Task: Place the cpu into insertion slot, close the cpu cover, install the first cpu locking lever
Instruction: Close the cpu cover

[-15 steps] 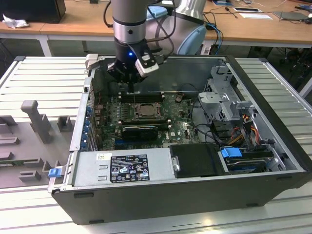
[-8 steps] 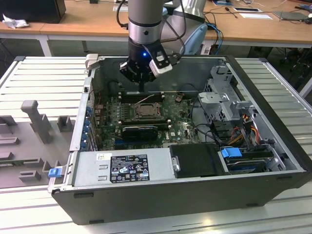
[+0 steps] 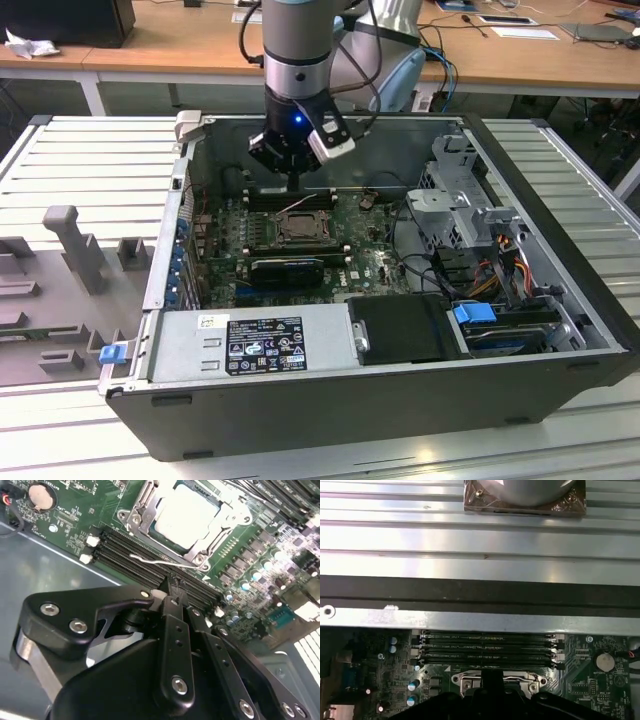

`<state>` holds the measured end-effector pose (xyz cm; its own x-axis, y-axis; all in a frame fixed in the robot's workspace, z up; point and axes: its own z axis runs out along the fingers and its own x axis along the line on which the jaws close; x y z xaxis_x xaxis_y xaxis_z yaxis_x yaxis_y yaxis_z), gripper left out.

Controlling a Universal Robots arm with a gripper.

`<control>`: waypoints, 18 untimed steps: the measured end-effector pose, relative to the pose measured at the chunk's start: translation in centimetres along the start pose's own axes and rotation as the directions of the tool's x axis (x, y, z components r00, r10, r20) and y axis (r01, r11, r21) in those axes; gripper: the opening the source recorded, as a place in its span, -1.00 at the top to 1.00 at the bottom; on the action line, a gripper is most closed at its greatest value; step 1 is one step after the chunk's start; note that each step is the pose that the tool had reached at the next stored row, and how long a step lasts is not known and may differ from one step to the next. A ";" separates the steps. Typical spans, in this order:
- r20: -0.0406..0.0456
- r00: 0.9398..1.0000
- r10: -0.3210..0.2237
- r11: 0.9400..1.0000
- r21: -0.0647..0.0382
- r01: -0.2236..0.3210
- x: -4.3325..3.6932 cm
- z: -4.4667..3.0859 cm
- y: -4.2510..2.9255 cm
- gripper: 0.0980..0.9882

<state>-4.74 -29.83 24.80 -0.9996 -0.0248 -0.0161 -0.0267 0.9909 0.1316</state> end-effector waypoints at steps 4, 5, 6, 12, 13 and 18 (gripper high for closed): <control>-0.002 1.000 -0.015 1.000 0.000 0.015 -0.62 1.25 -0.14 0.98; -0.003 1.000 -0.022 1.000 0.000 0.022 -0.71 1.45 -0.15 0.98; -0.004 1.000 -0.028 1.000 -0.001 0.028 -0.73 1.53 -0.15 0.98; -0.006 0.999 -0.049 0.999 -0.001 0.049 -1.20 1.70 -0.07 0.98; -0.006 0.999 -0.049 0.999 -0.001 0.049 -1.23 1.74 -0.03 0.98; -0.007 0.999 -0.051 0.999 -0.002 0.051 -1.84 2.34 0.07 0.98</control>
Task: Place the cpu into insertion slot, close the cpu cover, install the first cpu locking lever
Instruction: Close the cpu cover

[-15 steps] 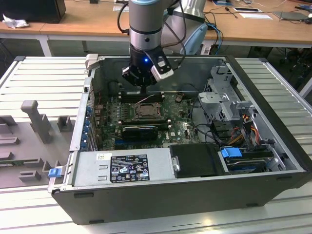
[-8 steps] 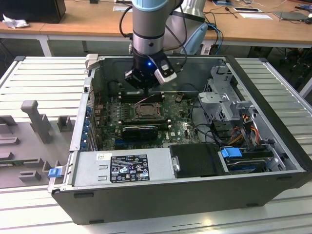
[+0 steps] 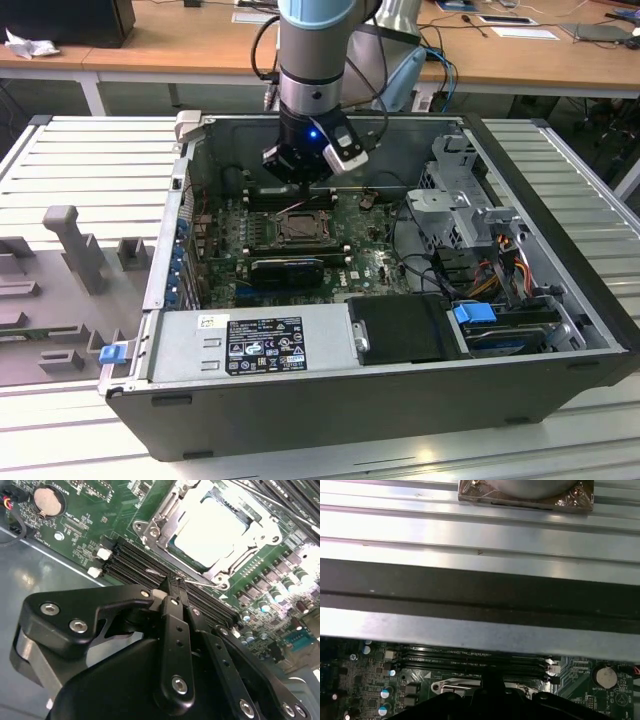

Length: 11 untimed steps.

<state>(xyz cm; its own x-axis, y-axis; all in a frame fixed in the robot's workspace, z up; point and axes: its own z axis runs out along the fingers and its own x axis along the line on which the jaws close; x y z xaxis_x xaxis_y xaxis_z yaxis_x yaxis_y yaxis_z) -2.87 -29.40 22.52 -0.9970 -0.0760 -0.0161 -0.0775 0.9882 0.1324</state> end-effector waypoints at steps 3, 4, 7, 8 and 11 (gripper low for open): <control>0.000 1.000 -0.001 1.000 0.000 0.001 -0.39 0.25 -0.04 0.98; 0.000 1.000 -0.002 1.000 -0.001 0.002 -0.48 0.32 -0.04 0.98; -0.001 1.000 -0.011 1.000 -0.006 0.011 -0.85 1.12 -0.14 0.98; -0.001 1.000 -0.012 1.000 -0.007 0.012 -0.88 1.27 -0.16 0.98; -0.001 1.000 -0.014 1.000 -0.008 0.014 -0.93 1.60 -0.21 0.98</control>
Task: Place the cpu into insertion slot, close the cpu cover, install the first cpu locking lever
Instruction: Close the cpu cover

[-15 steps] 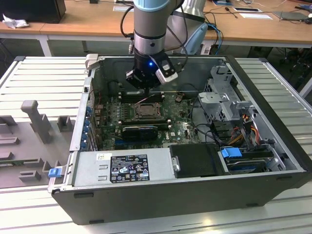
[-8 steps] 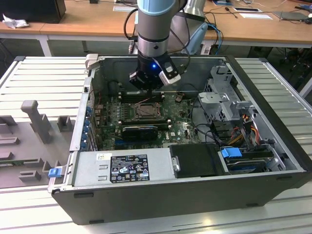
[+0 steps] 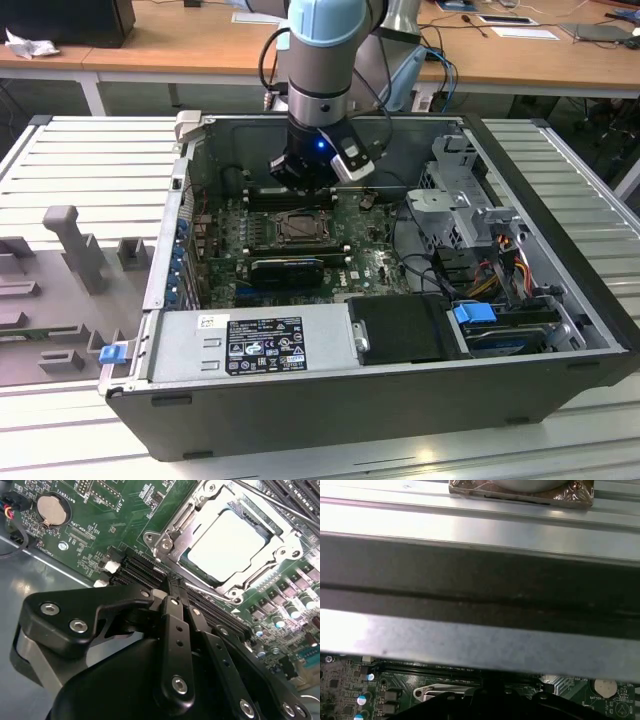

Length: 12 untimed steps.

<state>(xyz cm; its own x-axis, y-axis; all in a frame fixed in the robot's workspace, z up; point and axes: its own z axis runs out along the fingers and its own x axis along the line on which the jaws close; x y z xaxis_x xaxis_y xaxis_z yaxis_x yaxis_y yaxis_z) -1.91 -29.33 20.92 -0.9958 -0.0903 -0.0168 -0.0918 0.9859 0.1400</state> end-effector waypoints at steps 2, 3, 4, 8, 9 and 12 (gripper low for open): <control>0.000 1.000 0.000 1.000 0.000 0.000 -0.05 0.18 -0.03 0.98; 0.000 1.000 0.000 1.000 0.000 0.000 -0.08 0.25 -0.04 0.98; 0.000 1.000 0.000 1.000 0.000 0.000 -0.10 0.31 -0.05 0.98; 0.000 1.000 0.000 1.000 0.000 0.000 -0.22 0.53 -0.10 0.98; 0.000 1.000 0.000 1.000 0.000 0.000 -0.23 0.54 -0.10 0.98; 0.000 1.000 0.000 1.000 0.000 0.000 -0.25 0.58 -0.11 0.98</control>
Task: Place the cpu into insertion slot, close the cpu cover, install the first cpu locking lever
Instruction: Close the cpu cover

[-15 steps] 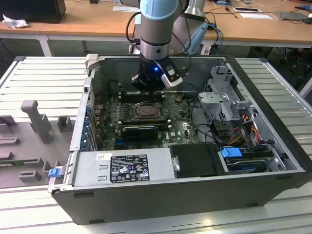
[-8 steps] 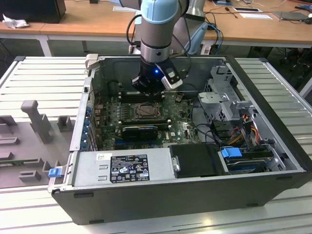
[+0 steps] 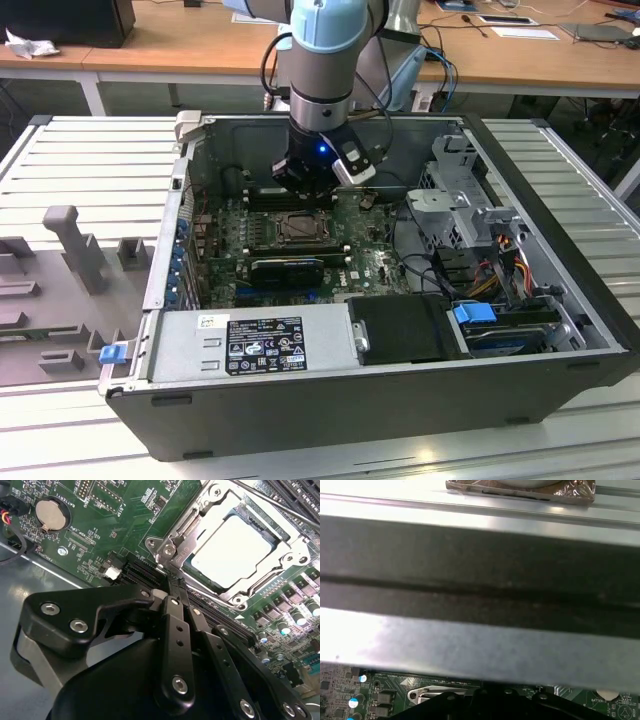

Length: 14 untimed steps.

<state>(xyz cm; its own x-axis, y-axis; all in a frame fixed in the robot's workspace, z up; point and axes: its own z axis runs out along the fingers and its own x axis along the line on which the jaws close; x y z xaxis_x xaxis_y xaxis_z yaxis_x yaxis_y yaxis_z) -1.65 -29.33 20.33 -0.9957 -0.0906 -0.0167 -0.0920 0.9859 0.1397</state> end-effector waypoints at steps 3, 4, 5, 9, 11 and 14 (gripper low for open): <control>0.000 1.000 0.000 1.000 0.000 0.000 0.00 0.00 0.00 0.98; 0.000 1.000 0.000 1.000 0.000 0.000 0.00 -0.02 0.00 0.98; 0.000 1.000 0.000 1.000 0.000 0.000 0.00 -0.04 0.00 0.98; 0.000 1.000 0.000 1.000 0.001 0.000 -0.01 -0.06 0.00 0.98; 0.000 1.000 0.000 1.000 0.003 0.000 -0.01 -0.04 0.00 0.98; -0.001 1.000 0.000 1.000 0.008 0.000 0.00 0.01 -0.01 0.98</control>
<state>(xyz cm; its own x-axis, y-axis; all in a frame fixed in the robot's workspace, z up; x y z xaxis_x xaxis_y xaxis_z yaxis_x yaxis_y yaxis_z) -1.65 -29.34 20.32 -0.9957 -0.0908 -0.0159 -0.0921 0.9869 0.1323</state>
